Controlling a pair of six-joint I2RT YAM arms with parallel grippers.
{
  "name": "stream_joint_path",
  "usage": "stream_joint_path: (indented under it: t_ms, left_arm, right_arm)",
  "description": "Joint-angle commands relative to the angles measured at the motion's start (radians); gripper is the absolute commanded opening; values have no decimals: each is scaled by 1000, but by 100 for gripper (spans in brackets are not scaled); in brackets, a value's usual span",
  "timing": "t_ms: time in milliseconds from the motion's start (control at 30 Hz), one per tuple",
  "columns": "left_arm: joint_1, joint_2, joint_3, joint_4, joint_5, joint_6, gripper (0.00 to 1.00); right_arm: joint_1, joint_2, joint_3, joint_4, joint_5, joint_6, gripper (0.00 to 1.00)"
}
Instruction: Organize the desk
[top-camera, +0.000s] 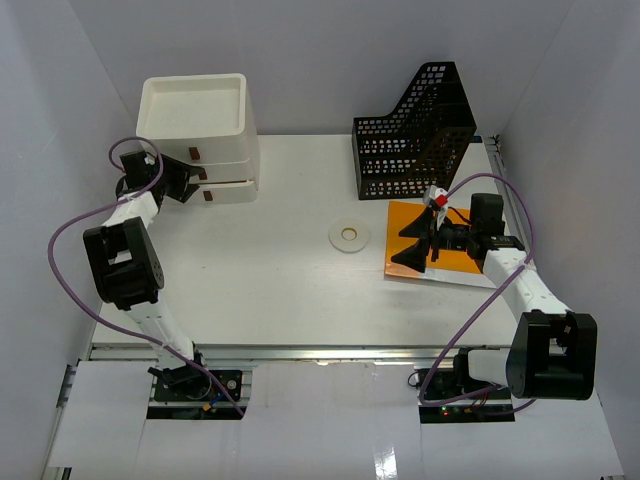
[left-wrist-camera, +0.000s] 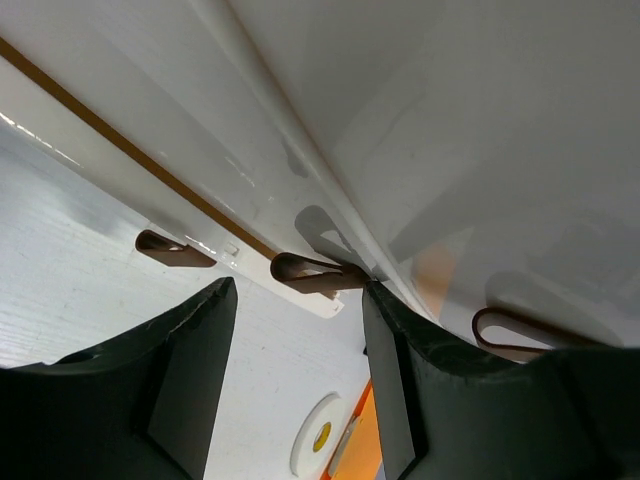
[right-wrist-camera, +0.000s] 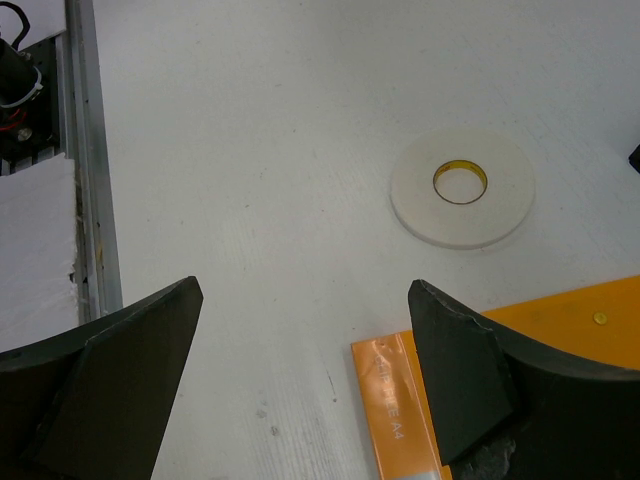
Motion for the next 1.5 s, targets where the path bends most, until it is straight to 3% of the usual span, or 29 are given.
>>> stream_joint_path:
  t_ms: [0, 200, 400, 567, 933, 1467]
  left_arm:
    - [0, -26, 3, 45, -21, 9, 63]
    - [1, -109, -97, 156, -93, 0, 45]
    - [1, -69, -12, 99, -83, 12, 56]
    - [3, -79, -12, 107, -86, 28, 59]
    - [18, -234, -272, 184, -69, 45, 62]
    - [18, -23, -120, 128, -98, 1, 64]
  right_arm:
    - [-7, 10, 46, -15, -6, -21, 90]
    - [-7, 13, 46, -18, -4, -21, 90]
    - [-7, 12, 48, -20, -3, -21, 90]
    - [-7, 12, 48, -22, -9, -21, 90]
    - [-7, 13, 49, -25, -12, -23, 90]
    - [-30, 24, 49, -29, -2, -28, 90]
